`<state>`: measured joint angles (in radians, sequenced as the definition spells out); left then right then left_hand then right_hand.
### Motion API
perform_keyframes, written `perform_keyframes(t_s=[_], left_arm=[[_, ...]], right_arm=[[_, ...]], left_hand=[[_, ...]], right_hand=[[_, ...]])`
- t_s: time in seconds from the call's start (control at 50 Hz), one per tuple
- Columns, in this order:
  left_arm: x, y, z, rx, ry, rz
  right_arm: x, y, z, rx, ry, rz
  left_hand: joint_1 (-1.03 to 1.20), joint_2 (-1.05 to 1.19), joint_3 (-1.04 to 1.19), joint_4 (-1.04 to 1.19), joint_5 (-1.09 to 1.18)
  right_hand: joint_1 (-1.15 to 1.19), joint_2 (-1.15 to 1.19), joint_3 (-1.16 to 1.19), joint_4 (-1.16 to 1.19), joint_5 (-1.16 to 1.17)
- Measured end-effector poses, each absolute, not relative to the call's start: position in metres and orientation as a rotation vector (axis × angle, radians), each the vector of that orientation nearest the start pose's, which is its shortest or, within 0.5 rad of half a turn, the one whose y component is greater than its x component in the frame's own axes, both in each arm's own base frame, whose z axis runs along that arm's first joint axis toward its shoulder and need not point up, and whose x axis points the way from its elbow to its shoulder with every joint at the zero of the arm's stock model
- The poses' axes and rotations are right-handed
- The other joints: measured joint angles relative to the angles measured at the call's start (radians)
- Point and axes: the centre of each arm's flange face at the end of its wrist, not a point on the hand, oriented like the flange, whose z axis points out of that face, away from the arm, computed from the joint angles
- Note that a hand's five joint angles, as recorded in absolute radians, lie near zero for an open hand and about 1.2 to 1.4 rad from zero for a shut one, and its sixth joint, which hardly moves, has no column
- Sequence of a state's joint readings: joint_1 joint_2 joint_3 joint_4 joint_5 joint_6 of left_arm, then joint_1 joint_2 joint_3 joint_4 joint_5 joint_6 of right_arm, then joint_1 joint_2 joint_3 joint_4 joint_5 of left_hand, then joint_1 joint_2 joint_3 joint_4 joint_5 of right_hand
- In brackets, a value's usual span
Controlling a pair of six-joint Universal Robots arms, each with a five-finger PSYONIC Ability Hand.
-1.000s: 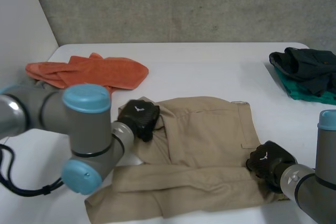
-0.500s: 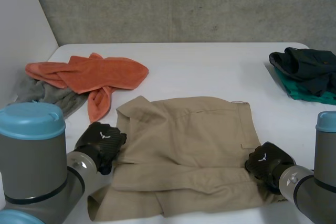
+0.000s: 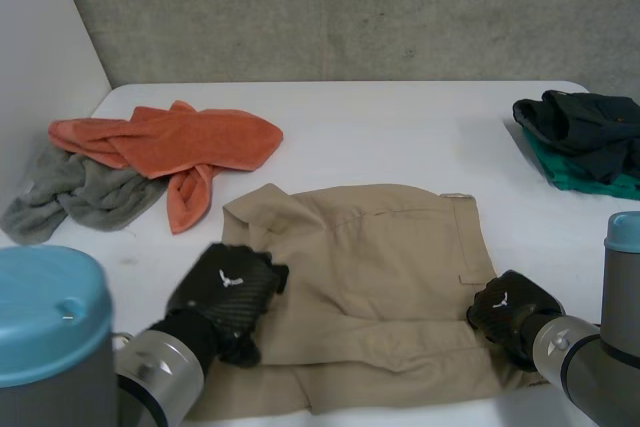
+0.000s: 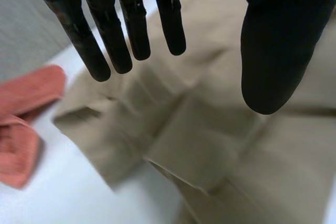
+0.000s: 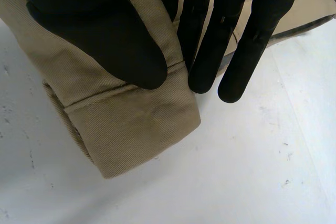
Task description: Fold the laundry.
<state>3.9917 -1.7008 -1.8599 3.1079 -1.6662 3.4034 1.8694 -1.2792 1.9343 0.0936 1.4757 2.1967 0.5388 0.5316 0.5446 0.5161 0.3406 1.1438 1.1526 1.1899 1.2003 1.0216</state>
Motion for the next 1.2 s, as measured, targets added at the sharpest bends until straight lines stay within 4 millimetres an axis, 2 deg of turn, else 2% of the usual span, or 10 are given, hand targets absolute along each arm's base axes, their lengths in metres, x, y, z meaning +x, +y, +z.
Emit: perform_keyframes(t_s=[0.08,0.14,0.26,0.4,0.62,0.72,0.84,1.0,1.1,1.2], left_arm=[[-0.274,-0.124,0.17,1.282,2.56,-1.633],[-0.275,-0.126,0.16,1.285,2.569,-1.581],[-0.275,-0.133,0.165,1.242,2.535,-1.609],[-0.268,-0.125,0.217,1.187,2.442,-1.791],[-0.243,-0.08,0.314,1.234,2.295,-2.004],[-0.243,-0.077,0.337,1.208,2.24,-2.118],[-0.252,-0.085,0.325,1.236,2.266,-2.064],[-0.282,-0.12,0.267,1.299,2.36,-1.829],[-0.308,-0.179,0.241,1.205,2.334,-1.853],[-0.332,-0.241,0.253,1.111,2.124,-2.053]], right_arm=[[0.206,-0.196,0.131,-1.823,2.438,-1.311],[0.206,-0.197,0.134,-1.82,2.439,-1.323],[0.204,-0.198,0.148,-1.812,2.441,-1.39],[0.201,-0.194,0.188,-1.808,2.415,-1.524],[0.195,-0.165,0.306,-1.726,2.233,-1.996],[0.195,-0.162,0.328,-1.694,2.171,-2.115],[0.197,-0.165,0.323,-1.706,2.163,-2.076],[0.206,-0.194,0.275,-1.775,2.279,-1.768],[0.219,-0.232,0.246,-1.782,2.323,-1.651],[0.232,-0.279,0.248,-1.705,2.286,-1.855]], left_hand=[[0.033,0.035,0.03,0.039,0.042],[0.427,0.414,0.379,0.408,0.404],[0.601,0.659,0.632,0.679,0.641],[0.601,0.663,0.64,0.68,0.641],[0.601,0.665,0.642,0.683,0.651],[0.601,0.666,0.645,0.683,0.657],[0.601,0.667,0.645,0.683,0.657],[0.601,0.667,0.645,0.684,0.657],[0.601,0.667,0.645,0.684,0.657],[0.601,0.667,0.646,0.684,0.657]], right_hand=[[0.0,0.0,0.0,0.0,0.0],[0.0,0.0,0.0,0.0,0.0],[0.0,0.0,0.007,0.0,0.001],[0.0,0.004,0.007,0.0,0.001],[0.0,0.004,0.007,0.0,0.001],[0.0,0.004,0.007,0.0,0.001],[0.0,0.004,0.007,0.0,0.001],[0.0,0.004,0.007,0.0,0.001],[0.0,0.004,0.007,0.0,0.001],[0.0,0.004,0.007,0.0,0.001]])
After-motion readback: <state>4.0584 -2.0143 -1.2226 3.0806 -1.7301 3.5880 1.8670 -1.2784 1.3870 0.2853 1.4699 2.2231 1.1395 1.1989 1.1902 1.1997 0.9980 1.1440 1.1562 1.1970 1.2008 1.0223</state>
